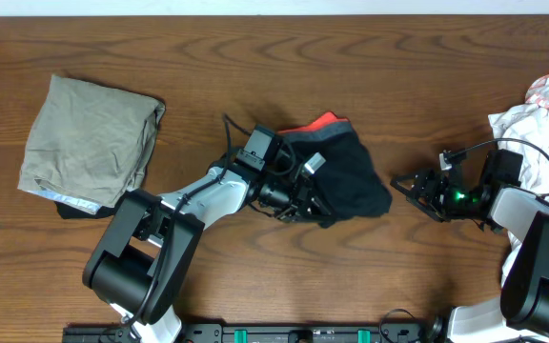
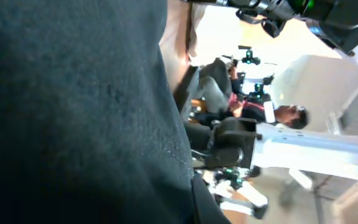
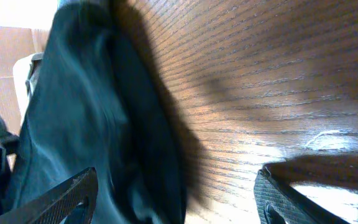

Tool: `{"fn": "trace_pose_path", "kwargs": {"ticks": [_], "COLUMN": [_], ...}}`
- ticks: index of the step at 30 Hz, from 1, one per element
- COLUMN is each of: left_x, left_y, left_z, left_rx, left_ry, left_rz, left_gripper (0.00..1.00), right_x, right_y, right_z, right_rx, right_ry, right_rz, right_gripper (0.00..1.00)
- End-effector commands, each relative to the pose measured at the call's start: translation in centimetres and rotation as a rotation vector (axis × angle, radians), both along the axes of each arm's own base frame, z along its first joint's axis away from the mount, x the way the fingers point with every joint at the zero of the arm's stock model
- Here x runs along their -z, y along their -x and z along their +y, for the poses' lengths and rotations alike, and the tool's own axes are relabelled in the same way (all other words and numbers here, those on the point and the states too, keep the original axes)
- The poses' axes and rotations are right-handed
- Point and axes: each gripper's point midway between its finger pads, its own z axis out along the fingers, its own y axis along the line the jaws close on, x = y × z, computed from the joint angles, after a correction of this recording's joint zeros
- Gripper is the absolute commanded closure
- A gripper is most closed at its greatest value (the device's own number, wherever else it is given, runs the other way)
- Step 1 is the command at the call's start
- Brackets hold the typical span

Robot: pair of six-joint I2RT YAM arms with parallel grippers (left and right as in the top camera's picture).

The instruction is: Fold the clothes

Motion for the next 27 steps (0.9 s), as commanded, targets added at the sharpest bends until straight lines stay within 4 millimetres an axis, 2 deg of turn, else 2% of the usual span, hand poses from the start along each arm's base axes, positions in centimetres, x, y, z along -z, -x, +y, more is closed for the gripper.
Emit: {"fn": "trace_pose_path", "kwargs": {"ticks": [1,3,6,9,11,14,18,24,27], "left_x": [-1.3,-1.0,-0.7,-0.6,-0.1,2.8,6.9,7.3,7.4], "left_y": [0.7,0.5,0.3,0.5,0.5,-0.4,-2.7,-5.4,-7.7], "left_z": [0.1,0.1,0.1,0.2,0.4,1.5,4.7,6.9,8.7], "left_rx": [0.017,0.012,0.003,0.007,0.007,-0.040,-0.128,-0.220,-0.294], "left_ry": [0.033,0.023,0.007,0.003,-0.016,-0.173,-0.438,-0.492,-0.533], "left_rz": [0.052,0.028,0.019,0.022,-0.005,-0.088,-0.200,-0.225,-0.265], "left_gripper": [0.89,0.68,0.55,0.30,0.20,0.15,0.12,0.11,0.11], "right_x": [1.2,1.2,1.2,0.4,-0.1,-0.8,-0.9,-0.9,-0.9], "right_y": [0.8,0.9,1.0,1.4,1.7,2.2,3.0,3.5,3.5], "right_z": [-0.2,-0.1,0.0,0.8,1.3,2.1,2.5,3.5,4.4], "right_rx": [-0.004,-0.004,-0.007,-0.054,-0.081,-0.112,-0.135,-0.180,-0.222], "right_ry": [0.024,0.023,0.017,-0.031,-0.060,-0.108,-0.124,-0.125,-0.119], "right_rz": [0.036,0.038,0.044,0.005,-0.012,-0.033,-0.020,-0.016,-0.032], "right_gripper": [0.21,0.21,0.20,0.20,0.20,0.17,0.15,0.14,0.12]}}
